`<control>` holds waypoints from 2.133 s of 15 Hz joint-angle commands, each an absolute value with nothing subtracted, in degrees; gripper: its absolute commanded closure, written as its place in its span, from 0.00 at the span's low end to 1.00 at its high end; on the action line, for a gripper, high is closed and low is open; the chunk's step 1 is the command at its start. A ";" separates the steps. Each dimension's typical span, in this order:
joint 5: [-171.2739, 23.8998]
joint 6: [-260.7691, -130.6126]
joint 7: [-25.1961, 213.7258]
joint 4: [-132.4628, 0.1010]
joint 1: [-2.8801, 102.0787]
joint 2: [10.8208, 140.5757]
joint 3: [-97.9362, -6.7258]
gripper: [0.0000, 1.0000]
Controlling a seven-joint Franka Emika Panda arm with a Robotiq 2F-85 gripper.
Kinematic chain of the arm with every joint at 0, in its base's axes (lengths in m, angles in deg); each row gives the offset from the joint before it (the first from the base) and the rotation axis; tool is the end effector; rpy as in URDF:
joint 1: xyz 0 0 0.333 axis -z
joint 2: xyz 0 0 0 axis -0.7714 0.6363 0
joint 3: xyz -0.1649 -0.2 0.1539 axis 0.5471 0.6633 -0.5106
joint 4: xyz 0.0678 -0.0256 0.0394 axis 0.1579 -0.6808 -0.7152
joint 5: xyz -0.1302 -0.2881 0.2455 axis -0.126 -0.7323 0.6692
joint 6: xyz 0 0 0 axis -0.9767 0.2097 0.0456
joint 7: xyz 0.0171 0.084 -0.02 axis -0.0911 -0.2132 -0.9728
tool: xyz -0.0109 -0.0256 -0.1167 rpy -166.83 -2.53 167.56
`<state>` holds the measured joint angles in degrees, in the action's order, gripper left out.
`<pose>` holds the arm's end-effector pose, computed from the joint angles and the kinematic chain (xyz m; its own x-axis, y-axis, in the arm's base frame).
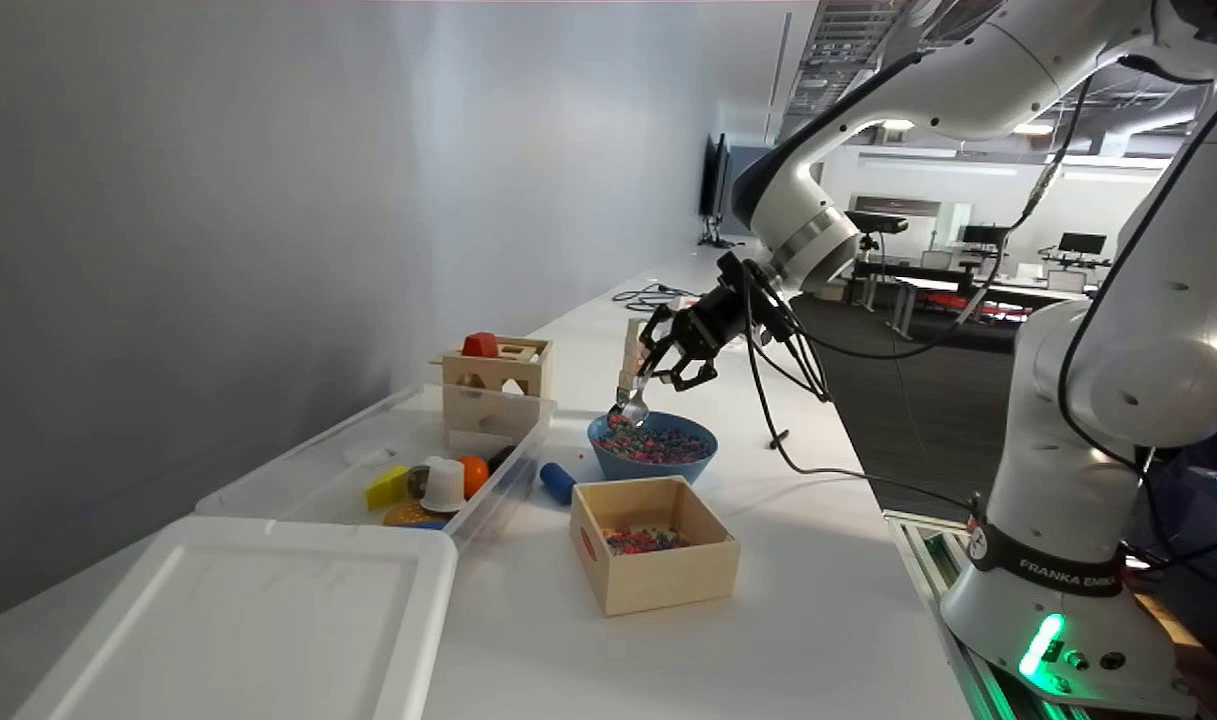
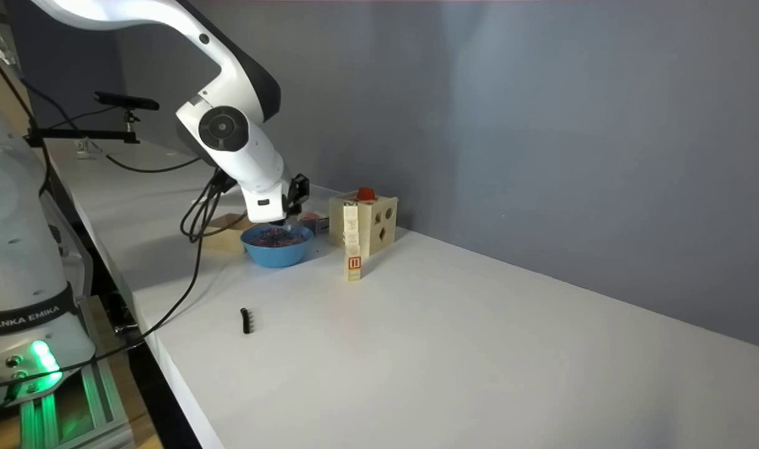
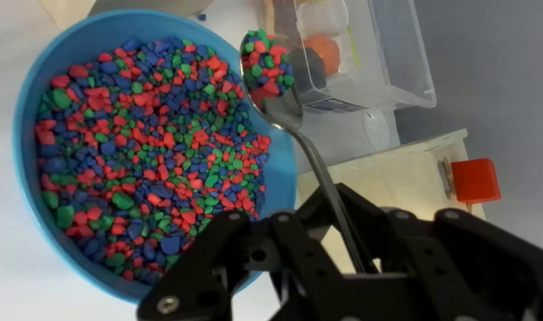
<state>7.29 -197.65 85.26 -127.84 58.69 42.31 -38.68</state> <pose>0.3846 -0.1567 0.2997 0.2884 -0.8615 -0.4178 -0.7005 0.1076 -0.7055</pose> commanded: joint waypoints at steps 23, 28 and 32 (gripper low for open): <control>-3.45 -208.90 77.10 -130.98 53.73 34.80 -56.73 0.98; -2.46 -212.02 76.92 -130.98 52.58 33.13 -57.37 0.98; -1.56 -213.28 77.57 -130.80 53.55 31.82 -55.87 0.98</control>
<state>-3.29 -212.35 77.13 -129.64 52.87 34.75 -56.74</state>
